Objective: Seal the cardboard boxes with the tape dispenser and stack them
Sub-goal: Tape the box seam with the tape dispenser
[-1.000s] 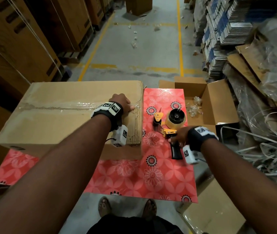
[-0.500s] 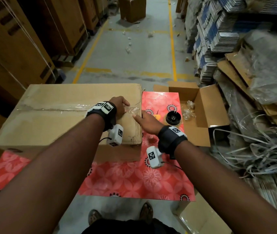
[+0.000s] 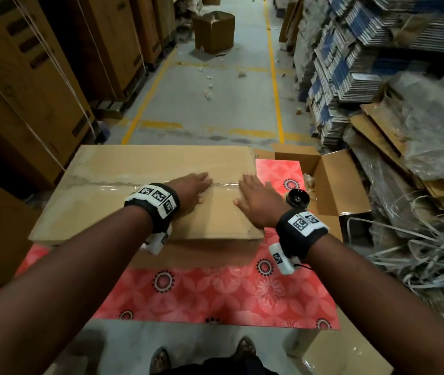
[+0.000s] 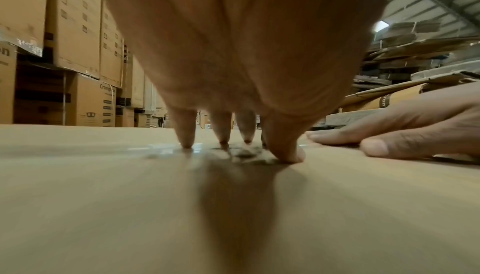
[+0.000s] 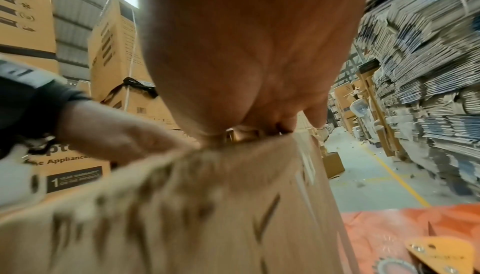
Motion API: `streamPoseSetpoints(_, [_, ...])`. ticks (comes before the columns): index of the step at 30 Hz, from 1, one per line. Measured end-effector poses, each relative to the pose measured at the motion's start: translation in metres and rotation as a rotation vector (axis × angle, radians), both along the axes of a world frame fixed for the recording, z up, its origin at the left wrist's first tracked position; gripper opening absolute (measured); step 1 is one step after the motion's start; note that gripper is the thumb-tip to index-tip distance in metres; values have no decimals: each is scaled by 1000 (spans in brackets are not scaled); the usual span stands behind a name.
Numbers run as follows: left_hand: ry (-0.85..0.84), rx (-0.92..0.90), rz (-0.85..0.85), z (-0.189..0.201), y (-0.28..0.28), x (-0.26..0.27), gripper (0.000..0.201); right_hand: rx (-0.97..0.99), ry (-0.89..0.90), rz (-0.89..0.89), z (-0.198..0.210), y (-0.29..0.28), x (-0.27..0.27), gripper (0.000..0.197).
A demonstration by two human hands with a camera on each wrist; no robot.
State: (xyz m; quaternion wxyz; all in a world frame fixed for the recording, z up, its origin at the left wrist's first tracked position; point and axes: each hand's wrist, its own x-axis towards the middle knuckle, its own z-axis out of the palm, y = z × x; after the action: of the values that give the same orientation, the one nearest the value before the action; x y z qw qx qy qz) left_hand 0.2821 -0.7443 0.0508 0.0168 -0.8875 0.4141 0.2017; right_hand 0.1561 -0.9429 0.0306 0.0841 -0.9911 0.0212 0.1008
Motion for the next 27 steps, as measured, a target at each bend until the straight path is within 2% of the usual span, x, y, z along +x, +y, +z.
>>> streamPoseSetpoints(4, [-40, 264, -53, 22, 48, 14, 65, -94, 21, -32, 37, 1, 11, 33])
streamPoseSetpoints(6, [-84, 297, -38, 30, 59, 20, 64, -60, -21, -40, 51, 17, 23, 30])
streamPoseSetpoints(8, [-91, 277, -43, 27, 63, 20, 73, 56, -46, 5, 55, 48, 34, 44])
streamPoseSetpoints(10, [-43, 234, -54, 15, 67, 19, 89, 136, 55, 48, 45, 82, 44, 72])
streamPoseSetpoints(12, [-4, 207, -40, 5, 78, 20, 97, 55, 219, 60, 28, 105, 49, 100])
streamPoseSetpoints(14, [8, 219, -23, 0, 97, 29, 99, 14, 271, 25, 16, 104, 48, 109])
streamPoseSetpoints(17, [-13, 261, 50, 3, 140, 50, 104, 25, 306, 4, 27, 90, 42, 99])
streamPoseSetpoints(20, [-50, 322, 171, 12, 178, 73, 104, -106, 286, -45, 49, 88, 48, 45])
streamPoseSetpoints(21, [-67, 331, 191, 14, 185, 78, 103, -129, 265, -57, 55, 95, 55, 40])
streamPoseSetpoints(23, [-83, 300, 152, 17, 190, 82, 101, -73, 173, -43, 60, 122, 70, 44])
streamPoseSetpoints(25, [-59, 253, 41, 11, 191, 80, 99, 72, 101, -17, 61, 162, 86, 63])
streamPoseSetpoints(27, [-12, 232, -28, 3, 195, 75, 99, 115, 116, 27, 55, 198, 99, 71])
